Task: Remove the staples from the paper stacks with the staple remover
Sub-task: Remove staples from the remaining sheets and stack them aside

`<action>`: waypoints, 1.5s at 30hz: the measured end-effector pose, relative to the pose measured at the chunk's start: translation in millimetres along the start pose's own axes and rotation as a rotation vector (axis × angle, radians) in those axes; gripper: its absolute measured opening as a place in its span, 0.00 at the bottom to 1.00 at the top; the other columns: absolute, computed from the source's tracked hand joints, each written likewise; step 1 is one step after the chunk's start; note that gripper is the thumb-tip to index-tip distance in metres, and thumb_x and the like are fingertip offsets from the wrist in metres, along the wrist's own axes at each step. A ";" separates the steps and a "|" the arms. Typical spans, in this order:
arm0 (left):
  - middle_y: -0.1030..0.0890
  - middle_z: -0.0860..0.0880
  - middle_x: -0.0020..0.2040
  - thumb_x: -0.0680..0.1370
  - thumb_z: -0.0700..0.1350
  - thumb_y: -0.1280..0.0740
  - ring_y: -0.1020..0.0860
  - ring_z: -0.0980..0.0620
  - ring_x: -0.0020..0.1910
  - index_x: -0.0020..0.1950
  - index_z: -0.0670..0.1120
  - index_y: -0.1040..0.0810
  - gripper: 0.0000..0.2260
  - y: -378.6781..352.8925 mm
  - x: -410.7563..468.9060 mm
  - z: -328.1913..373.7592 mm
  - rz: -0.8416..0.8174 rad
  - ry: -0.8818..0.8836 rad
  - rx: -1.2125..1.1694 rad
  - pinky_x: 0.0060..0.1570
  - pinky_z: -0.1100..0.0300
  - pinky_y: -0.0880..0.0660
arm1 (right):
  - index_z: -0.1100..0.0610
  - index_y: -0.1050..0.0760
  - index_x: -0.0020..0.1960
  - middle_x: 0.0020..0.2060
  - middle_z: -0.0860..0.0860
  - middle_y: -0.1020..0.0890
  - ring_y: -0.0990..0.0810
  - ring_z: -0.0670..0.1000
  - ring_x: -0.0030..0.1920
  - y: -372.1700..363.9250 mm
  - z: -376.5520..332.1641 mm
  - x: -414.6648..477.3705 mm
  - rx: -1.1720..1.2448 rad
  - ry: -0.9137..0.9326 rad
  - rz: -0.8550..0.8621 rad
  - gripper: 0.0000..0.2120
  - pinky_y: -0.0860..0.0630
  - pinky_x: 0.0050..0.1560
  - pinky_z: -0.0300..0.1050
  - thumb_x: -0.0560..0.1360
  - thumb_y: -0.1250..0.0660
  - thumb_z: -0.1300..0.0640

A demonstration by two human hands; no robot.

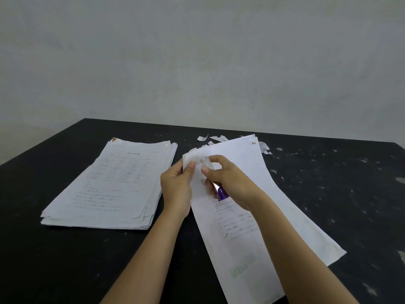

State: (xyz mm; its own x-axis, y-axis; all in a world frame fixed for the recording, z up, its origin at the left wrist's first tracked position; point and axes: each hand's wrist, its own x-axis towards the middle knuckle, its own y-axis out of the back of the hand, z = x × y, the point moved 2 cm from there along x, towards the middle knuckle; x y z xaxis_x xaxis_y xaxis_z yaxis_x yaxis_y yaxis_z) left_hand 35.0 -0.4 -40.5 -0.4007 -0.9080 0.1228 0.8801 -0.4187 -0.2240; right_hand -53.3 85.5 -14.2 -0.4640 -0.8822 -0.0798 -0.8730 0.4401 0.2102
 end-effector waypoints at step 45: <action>0.19 0.38 0.40 0.78 0.44 0.36 0.23 0.44 0.40 0.40 0.49 0.17 0.10 -4.5 -0.8 -2.1 -0.149 -0.095 0.107 0.45 0.44 0.25 | 0.42 0.30 0.49 0.19 0.44 0.34 0.36 0.45 0.22 -10.3 15.8 15.5 -0.251 0.447 0.452 0.08 0.40 0.22 0.32 0.75 0.35 0.56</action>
State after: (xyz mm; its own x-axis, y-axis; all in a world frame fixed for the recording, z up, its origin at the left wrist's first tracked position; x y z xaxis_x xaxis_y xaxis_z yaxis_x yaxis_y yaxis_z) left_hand 30.8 2.2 -41.7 -0.5070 -0.8284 0.2382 0.8370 -0.5391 -0.0934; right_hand -53.9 69.9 -33.0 -0.6211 -0.6287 0.4679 -0.5216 0.7772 0.3519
